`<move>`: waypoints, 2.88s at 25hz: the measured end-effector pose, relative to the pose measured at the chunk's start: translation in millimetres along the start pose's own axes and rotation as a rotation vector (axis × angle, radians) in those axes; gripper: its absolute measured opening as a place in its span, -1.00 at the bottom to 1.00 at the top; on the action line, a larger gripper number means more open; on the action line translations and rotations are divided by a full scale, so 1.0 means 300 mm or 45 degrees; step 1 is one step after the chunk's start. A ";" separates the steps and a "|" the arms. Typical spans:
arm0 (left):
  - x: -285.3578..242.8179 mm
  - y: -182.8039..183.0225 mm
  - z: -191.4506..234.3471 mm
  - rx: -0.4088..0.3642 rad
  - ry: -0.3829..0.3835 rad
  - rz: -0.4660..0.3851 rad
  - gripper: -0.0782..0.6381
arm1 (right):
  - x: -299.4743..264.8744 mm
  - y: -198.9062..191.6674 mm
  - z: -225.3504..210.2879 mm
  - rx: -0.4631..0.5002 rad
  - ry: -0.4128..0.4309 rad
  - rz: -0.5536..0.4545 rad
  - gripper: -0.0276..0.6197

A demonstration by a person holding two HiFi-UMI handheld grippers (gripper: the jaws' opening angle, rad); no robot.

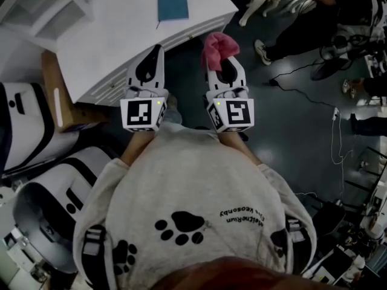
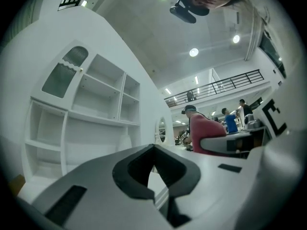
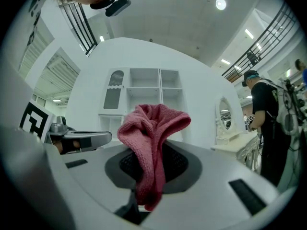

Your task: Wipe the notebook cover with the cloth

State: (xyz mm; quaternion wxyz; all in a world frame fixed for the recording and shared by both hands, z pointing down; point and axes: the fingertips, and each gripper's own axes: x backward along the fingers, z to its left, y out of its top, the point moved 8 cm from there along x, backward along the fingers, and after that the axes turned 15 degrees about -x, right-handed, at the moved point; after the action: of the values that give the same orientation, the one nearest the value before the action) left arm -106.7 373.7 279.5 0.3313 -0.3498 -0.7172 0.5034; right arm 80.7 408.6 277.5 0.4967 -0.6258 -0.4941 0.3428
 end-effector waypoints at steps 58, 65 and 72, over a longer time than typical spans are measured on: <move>-1.074 -0.387 0.430 0.051 0.057 0.113 -0.75 | -1.231 -0.015 -0.558 0.001 0.174 0.159 -0.69; -1.109 -0.422 0.444 0.033 0.094 0.138 -0.75 | -1.304 -0.047 -0.587 -0.014 0.227 0.190 -0.69; -1.127 -0.466 0.489 0.010 0.059 0.183 -0.75 | -1.366 -0.083 -0.552 0.001 0.253 0.237 -0.68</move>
State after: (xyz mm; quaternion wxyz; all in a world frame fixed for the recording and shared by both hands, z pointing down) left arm -70.6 -15.4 331.0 0.3121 -0.4106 -0.6804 0.5206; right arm 112.8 -30.9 321.1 0.5094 -0.6996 -0.3822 0.3241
